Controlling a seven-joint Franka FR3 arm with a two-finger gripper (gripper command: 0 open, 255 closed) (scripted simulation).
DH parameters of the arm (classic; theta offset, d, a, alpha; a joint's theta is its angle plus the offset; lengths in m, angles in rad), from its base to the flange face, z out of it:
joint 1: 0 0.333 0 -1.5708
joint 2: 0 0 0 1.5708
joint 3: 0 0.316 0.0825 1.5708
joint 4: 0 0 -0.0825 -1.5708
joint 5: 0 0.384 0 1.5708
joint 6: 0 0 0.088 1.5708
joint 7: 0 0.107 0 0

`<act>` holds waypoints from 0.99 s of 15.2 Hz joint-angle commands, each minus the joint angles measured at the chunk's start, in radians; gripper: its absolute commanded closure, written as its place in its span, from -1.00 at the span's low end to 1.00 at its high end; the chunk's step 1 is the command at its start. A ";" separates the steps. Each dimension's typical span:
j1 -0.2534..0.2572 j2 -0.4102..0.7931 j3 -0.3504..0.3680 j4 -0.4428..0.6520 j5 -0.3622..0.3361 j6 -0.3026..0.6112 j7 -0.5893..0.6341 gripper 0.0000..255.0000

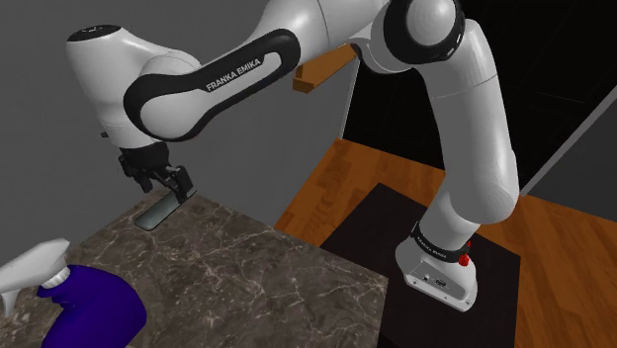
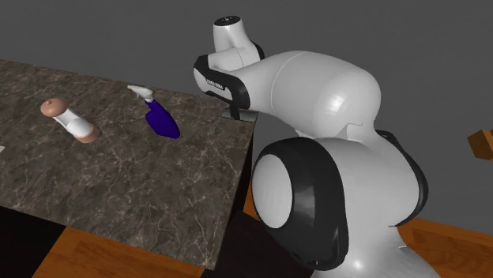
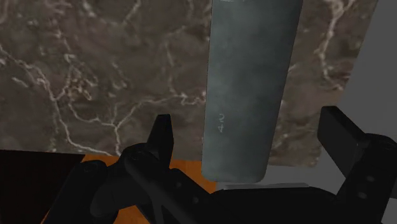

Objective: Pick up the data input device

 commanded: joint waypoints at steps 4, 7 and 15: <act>0.014 0.038 -0.021 -0.007 -0.025 0.040 0.020 -1.00; 0.017 0.049 -0.027 -0.012 -0.033 0.054 0.025 -1.00; 0.015 0.048 -0.027 -0.013 -0.032 0.055 0.024 1.00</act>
